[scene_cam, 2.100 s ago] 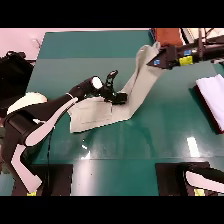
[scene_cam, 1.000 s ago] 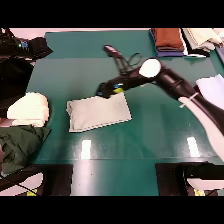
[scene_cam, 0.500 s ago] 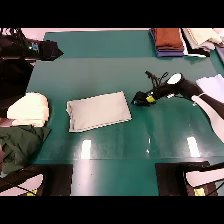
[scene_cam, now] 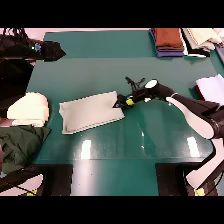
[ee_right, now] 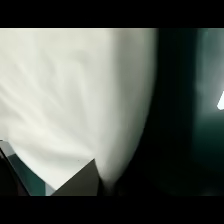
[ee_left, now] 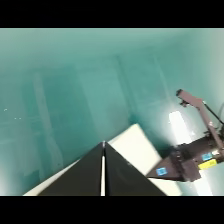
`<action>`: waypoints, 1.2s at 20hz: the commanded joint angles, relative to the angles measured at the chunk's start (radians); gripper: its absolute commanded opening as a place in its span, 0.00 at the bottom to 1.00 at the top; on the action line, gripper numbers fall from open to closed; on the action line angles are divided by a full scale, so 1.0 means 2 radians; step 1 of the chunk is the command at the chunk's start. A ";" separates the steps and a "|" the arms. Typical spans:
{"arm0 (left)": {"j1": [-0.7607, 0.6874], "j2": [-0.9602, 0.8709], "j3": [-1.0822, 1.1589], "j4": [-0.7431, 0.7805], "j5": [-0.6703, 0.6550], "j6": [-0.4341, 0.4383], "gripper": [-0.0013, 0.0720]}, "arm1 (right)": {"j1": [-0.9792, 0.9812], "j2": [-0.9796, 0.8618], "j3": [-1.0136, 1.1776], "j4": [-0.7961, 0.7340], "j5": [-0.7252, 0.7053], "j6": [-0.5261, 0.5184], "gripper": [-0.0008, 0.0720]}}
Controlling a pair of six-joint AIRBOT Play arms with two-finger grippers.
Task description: Fold the shirts.
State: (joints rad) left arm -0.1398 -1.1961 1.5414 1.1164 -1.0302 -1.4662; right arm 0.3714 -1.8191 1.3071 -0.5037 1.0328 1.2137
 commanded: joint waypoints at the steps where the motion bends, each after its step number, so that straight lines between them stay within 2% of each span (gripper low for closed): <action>1: -0.006 0.000 -0.001 -0.004 0.000 -0.009 0.05 | 0.025 -0.017 0.061 -0.014 -0.012 -0.009 0.04; 5: -0.048 0.000 -0.006 0.003 0.003 -0.009 0.05 | -0.039 0.033 0.099 -0.109 -0.012 0.023 0.04; 8: -0.086 0.000 -0.007 0.003 0.006 -0.009 0.05 | -0.140 0.090 0.103 -0.192 0.007 0.048 0.04; 10: -0.106 0.000 -0.007 0.003 0.013 -0.009 0.05 | -0.221 0.124 0.103 -0.219 0.016 0.049 0.04; 17: -0.128 0.000 -0.007 -0.001 0.013 -0.028 0.05 | -0.492 0.164 0.113 -0.219 0.004 0.048 0.04; 20: -0.128 0.000 -0.007 -0.001 0.013 -0.028 0.05 | -0.547 0.158 0.135 -0.216 0.000 0.047 0.04; 24: -0.128 0.000 -0.007 -0.001 0.013 -0.036 0.05 | -0.560 0.154 0.181 -0.216 -0.015 0.041 0.04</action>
State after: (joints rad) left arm -0.3931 -1.1961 1.5284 1.1160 -1.0042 -1.5219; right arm -0.7029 -1.5089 1.6138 -0.9352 1.0298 1.3071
